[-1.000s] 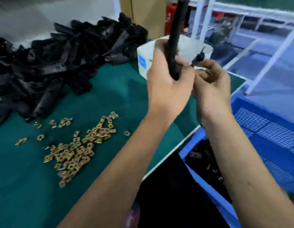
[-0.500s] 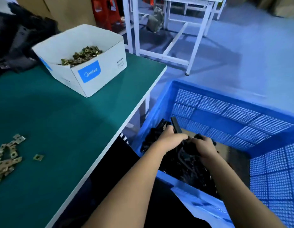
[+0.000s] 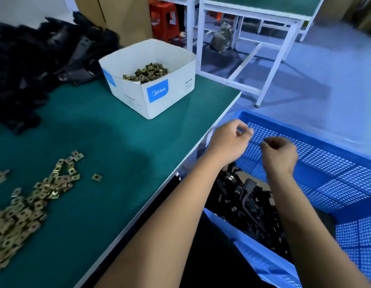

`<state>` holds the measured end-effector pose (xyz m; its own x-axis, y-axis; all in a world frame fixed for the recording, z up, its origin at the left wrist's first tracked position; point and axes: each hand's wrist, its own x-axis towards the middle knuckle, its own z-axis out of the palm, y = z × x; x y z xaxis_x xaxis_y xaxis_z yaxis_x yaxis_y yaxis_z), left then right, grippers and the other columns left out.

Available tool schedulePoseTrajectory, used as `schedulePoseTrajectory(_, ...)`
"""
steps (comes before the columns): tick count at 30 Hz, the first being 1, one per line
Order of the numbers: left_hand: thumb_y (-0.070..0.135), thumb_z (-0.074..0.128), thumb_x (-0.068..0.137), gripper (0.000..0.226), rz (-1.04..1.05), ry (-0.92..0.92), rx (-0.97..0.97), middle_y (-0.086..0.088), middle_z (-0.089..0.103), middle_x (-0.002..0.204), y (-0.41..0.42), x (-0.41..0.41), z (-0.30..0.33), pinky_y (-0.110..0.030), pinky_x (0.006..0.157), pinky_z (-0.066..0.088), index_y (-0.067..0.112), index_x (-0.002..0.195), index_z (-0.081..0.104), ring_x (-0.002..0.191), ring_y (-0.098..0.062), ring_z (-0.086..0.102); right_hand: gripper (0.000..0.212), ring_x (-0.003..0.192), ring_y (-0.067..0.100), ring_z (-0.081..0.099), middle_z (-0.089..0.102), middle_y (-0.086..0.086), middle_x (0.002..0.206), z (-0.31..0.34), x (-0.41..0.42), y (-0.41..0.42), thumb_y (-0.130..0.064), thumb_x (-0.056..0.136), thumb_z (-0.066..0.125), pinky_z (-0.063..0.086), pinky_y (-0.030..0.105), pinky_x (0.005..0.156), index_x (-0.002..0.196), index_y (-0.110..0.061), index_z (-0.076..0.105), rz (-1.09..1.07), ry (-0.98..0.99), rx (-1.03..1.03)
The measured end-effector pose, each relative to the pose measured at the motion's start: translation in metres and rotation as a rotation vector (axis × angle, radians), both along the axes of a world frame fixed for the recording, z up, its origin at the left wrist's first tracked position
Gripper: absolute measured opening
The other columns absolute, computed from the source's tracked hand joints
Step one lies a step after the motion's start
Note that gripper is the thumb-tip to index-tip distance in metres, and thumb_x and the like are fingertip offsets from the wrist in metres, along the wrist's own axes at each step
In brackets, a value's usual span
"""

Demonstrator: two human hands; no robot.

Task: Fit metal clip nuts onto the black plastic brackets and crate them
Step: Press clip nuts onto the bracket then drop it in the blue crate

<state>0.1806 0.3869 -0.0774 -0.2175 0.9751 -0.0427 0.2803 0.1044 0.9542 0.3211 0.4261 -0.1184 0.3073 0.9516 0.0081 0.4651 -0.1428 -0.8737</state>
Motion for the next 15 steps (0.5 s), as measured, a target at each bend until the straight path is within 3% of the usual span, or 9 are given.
schedulePoseTrajectory(3,0.023,0.06,0.095,0.013,0.097,-0.009,0.205,-0.005,0.075,0.088,-0.025,-0.034,0.043,-0.048,0.086,0.06,0.025,0.083,0.064,0.084,-0.028,0.073,0.014,0.08,0.021,0.07,0.075,0.005,0.086,0.051,-0.055,-0.014,-0.017,0.085,0.067,0.058,0.043,0.082,0.095,-0.014,0.076,0.178,0.018,0.214)
schedulePoseTrajectory(6,0.017,0.059,0.095,0.015,0.252,-0.022,0.408,0.002,0.076,0.079,-0.065,-0.083,0.08,-0.044,0.081,0.06,0.023,0.083,0.066,0.072,-0.018,0.069,0.015,0.075,0.019,0.067,0.073,0.003,0.081,0.093,-0.124,-0.045,-0.02,0.086,0.064,0.057,0.04,0.075,0.093,-0.012,0.074,0.414,0.042,0.407)
schedulePoseTrajectory(10,0.01,0.057,0.098,0.017,0.596,-0.075,0.53,-0.005,0.074,0.076,-0.145,-0.163,0.107,-0.024,0.058,0.05,0.009,0.086,0.068,0.06,-0.013,0.062,0.01,0.072,0.022,0.07,0.073,0.0,0.079,0.122,-0.228,-0.108,-0.012,0.088,0.062,0.057,0.042,0.072,0.091,-0.013,0.072,0.711,0.191,0.562)
schedulePoseTrajectory(15,0.011,0.062,0.097,0.018,1.022,0.027,0.548,0.002,0.065,0.07,-0.261,-0.25,0.097,-0.041,0.072,0.05,0.008,0.08,0.068,0.07,-0.015,0.059,0.014,0.07,0.013,0.064,0.071,-0.004,0.077,0.127,-0.345,-0.214,-0.006,0.084,0.063,0.053,0.036,0.069,0.084,-0.016,0.072,1.1,0.195,0.579)
